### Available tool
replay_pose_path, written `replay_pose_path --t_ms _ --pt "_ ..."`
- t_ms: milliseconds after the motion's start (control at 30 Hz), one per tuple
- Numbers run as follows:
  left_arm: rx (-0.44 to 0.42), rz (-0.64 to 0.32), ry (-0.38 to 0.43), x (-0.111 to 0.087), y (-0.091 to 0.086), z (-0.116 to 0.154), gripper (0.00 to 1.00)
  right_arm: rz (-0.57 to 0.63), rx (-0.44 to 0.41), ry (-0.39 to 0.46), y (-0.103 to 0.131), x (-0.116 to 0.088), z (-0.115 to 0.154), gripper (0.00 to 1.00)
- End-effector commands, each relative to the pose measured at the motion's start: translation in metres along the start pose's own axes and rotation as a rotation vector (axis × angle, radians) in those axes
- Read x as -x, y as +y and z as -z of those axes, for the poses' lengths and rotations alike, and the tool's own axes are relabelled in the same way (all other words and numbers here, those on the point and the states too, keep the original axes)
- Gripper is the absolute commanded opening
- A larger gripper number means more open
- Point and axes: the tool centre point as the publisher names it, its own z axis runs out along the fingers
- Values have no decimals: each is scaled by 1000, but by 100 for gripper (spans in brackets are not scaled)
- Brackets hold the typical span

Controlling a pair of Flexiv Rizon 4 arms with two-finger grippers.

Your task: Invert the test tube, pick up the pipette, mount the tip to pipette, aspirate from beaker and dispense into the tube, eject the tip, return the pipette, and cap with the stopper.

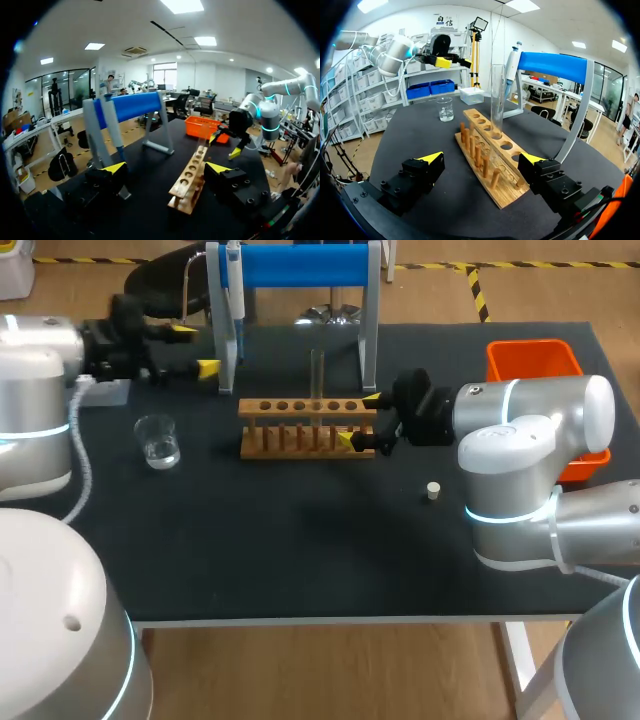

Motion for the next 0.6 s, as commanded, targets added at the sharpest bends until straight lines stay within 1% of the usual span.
replay_pose_path --t_ms 33,67,133,167,233,267,333,367,400,500,600 --pt "43 65 -210 31 15 50 100 0 -1 1 0 0 1 100" --pt "54 90 -280 44 22 61 100 0 -1 1 0 0 1 100" --pt "81 107 -356 59 31 72 100 0 -1 1 0 0 1 100" --pt "75 138 -426 70 37 80 100 0 -1 1 0 0 1 100" --pt "98 138 -512 82 43 87 100 0 -1 1 0 0 1 100" --pt "96 149 -551 89 45 91 100 0 -1 1 0 0 1 100" --pt "128 170 -646 103 50 95 100 0 -1 1 0 0 1 100" --pt "123 184 -678 112 52 98 100 0 -1 1 0 0 1 100" --pt "135 196 -726 118 55 100 100 0 -1 1 0 0 1 100" --pt "147 222 -799 135 60 102 100 0 -1 1 0 0 1 100" --pt "161 240 -845 147 64 99 100 0 -1 1 0 0 1 100"
